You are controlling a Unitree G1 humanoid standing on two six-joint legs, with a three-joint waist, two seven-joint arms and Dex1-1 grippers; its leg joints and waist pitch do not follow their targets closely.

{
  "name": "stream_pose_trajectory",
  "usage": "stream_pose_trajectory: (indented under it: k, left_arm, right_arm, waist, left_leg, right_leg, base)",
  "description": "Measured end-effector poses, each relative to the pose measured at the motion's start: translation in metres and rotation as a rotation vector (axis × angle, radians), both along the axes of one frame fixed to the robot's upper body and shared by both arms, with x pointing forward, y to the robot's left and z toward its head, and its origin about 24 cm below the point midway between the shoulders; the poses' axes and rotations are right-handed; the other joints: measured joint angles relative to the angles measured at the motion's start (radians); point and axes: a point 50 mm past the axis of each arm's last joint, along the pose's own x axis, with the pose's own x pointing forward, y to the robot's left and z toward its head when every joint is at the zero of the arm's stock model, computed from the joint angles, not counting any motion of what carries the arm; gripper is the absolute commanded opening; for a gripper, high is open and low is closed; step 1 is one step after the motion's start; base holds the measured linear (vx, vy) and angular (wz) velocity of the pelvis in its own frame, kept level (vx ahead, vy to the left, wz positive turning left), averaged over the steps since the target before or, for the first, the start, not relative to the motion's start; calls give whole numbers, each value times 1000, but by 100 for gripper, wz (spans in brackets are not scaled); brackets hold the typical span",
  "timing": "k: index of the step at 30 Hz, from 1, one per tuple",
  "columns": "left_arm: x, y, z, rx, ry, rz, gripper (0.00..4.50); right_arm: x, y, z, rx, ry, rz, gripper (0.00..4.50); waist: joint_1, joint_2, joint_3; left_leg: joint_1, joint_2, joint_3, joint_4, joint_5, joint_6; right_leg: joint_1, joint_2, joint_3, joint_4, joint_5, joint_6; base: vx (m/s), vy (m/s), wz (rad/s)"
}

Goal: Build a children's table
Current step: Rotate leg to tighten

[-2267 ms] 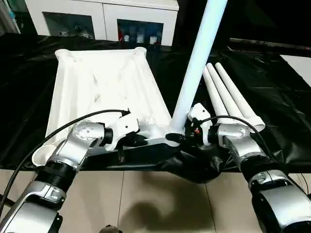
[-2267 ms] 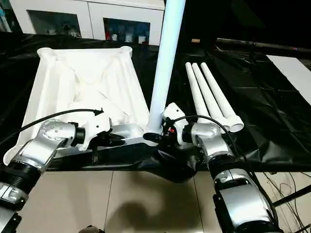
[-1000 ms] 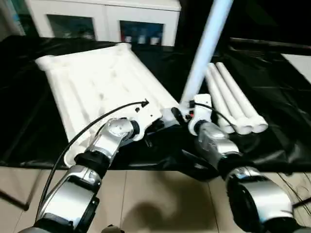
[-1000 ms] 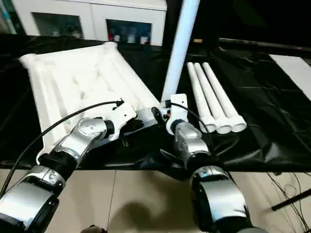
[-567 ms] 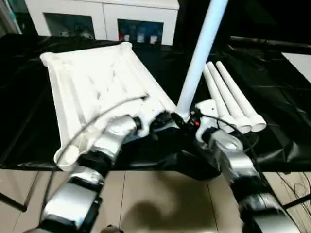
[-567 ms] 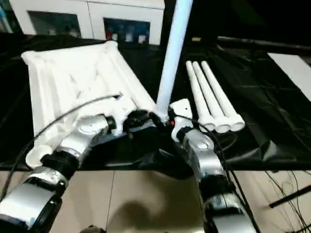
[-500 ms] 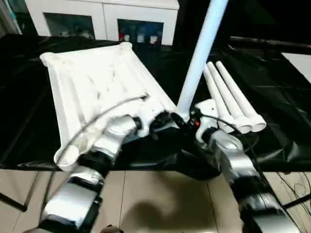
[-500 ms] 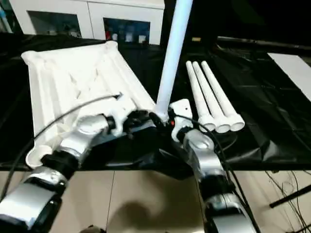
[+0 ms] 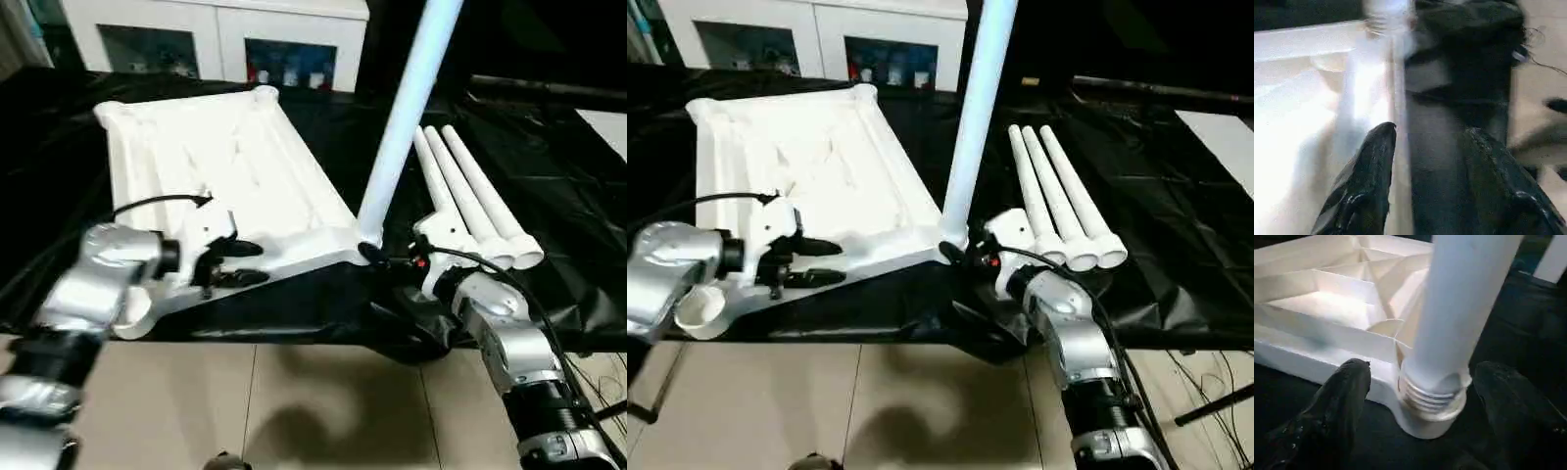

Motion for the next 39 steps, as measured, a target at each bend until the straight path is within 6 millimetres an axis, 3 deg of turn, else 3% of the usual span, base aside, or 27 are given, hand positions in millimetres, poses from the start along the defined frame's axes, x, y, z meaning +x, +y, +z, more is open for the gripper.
stream_pose_trajectory:
  k: [4, 10, 21, 33, 39]
  left_arm:
    - [-20, 10, -9, 39, 124, -5, 312]
    - [-28, 4, -17, 78, 171, -2, 355]
    - [3, 6, -14, 138, 17, 217, 445]
    - [38, -15, -29, 193, -98, 341, 445]
    - [56, -18, -24, 259, -216, 382, 445]
  right_arm:
    - [-8, -18, 1, -42, 36, 54, 373]
    - [-23, -16, 9, -19, 92, 246, 373]
    - [-29, 1, 7, -13, 121, 325, 373]
    - [-27, 2, 6, -20, 113, 283, 373]
    - [-26, 1, 5, -41, 103, 258, 373]
  waist:
    - [1, 0, 0]
    - [0, -3, 0]
    - [2, -6, -1]
    - [3, -7, -2]
    - [3, -7, -2]
  left_leg:
    - [0, 0, 0, 0, 0, 0]
    - [1, 1, 0, 0, 0, 0]
    - [0, 0, -1, 4, 0, 0]
    - [-1, 1, -3, 7, 1, 1]
    - [-1, 1, -4, 10, 1, 1]
  right_leg:
    - [0, 0, 0, 0, -1, 1]
    - [0, 1, 0, 1, 0, 1]
    - [1, 1, 0, 3, 0, 1]
    - [1, 1, -1, 4, 2, 2]
    - [2, 0, -1, 4, 6, 4]
  base:
    - [0, 0, 0]
    - [0, 0, 0]
    - [0, 0, 0]
    - [0, 0, 0]
    - [0, 0, 0]
